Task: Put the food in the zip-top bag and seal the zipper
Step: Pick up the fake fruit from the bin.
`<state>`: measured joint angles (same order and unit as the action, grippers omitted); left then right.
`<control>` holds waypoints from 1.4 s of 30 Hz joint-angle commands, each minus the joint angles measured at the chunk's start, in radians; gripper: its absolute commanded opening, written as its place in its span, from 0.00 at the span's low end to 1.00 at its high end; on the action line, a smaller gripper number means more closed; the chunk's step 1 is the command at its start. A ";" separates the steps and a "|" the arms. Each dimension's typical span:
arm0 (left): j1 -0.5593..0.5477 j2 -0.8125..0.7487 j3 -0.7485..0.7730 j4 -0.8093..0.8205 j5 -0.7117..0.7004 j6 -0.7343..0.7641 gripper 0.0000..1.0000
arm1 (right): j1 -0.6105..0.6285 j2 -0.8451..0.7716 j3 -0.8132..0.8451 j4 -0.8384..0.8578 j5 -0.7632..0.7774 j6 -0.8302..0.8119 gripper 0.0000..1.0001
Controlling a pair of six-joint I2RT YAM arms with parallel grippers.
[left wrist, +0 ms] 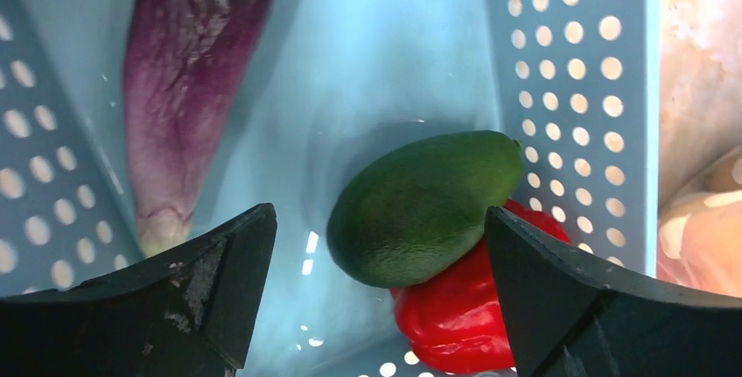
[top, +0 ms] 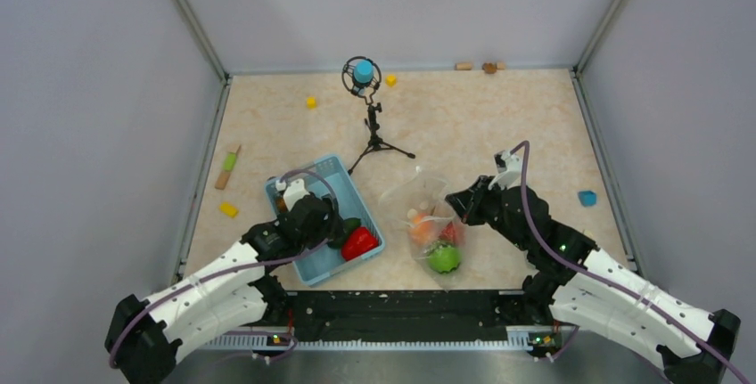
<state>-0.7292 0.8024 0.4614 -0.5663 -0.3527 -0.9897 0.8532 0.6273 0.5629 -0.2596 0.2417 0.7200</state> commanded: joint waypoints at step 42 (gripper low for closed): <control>0.005 0.007 0.228 0.181 0.071 0.199 0.26 | -0.007 -0.020 0.013 0.019 0.005 -0.030 0.02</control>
<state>-0.7250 0.8299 0.6514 -0.5953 -0.4034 -0.9001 0.8532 0.6281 0.5629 -0.2615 0.2520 0.7067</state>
